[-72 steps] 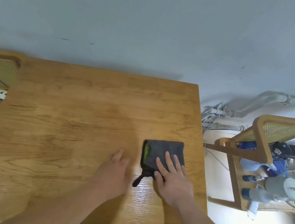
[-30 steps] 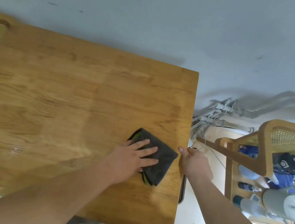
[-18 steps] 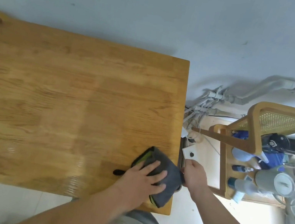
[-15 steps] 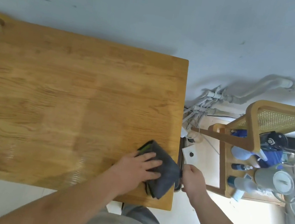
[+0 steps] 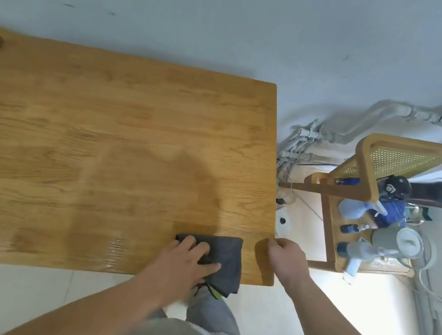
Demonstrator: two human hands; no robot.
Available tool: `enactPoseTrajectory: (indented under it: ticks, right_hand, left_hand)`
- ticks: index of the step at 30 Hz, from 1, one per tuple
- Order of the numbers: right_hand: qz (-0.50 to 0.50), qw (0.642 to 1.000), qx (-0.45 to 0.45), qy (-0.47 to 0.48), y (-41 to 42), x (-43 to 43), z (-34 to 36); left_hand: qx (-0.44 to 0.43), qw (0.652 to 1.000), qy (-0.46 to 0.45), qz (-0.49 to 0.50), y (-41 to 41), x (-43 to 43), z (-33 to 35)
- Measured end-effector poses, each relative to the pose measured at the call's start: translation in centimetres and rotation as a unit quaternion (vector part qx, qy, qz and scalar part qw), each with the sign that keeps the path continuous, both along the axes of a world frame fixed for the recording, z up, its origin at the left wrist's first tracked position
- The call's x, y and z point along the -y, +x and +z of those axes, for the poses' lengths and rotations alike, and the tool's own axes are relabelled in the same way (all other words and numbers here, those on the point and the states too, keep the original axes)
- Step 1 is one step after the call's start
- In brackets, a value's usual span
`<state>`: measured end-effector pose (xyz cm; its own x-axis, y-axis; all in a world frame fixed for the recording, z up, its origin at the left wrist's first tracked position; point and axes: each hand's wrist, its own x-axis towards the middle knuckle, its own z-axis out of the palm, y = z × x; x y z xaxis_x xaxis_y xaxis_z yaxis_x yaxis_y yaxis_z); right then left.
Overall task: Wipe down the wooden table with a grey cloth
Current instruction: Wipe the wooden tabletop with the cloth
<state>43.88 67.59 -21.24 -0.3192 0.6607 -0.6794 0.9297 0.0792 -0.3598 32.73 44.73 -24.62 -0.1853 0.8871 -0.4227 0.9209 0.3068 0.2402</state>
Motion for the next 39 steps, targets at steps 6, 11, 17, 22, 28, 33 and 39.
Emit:
enactPoseTrajectory:
  ticks: [6,11,17,22,28,33,39]
  right_hand:
    - [0.009,0.997,-0.008,-0.077,0.2,-0.8,0.7]
    - [-0.010,0.993,-0.003,-0.115,-0.2,-3.8,-0.1]
    - [-0.056,0.973,0.016,-0.223,1.1,-8.3,-1.1]
    - [-0.020,0.978,-0.027,-0.206,-2.9,-10.1,-0.9]
    - [0.046,0.991,-0.079,-0.095,-11.1,-11.9,-0.2]
    - [0.074,0.996,-0.045,-0.005,-16.5,-14.1,-0.1]
    - [0.082,0.996,-0.013,0.042,-21.3,-17.1,-1.0]
  left_hand:
    - [-0.027,0.972,-0.004,0.233,-0.6,-3.0,0.7]
    - [-0.008,0.985,-0.014,0.169,5.1,-8.0,1.1]
    - [-0.021,1.000,-0.012,-0.015,1.9,-13.2,1.6]
    - [-0.021,0.947,-0.010,0.321,-2.1,-13.1,0.9]
    - [-0.012,0.993,0.019,0.120,-1.7,-12.7,1.0]
    - [-0.098,0.991,0.004,0.088,-11.4,-14.9,0.8]
    - [-0.072,0.981,0.006,0.182,-13.8,-18.3,0.8]
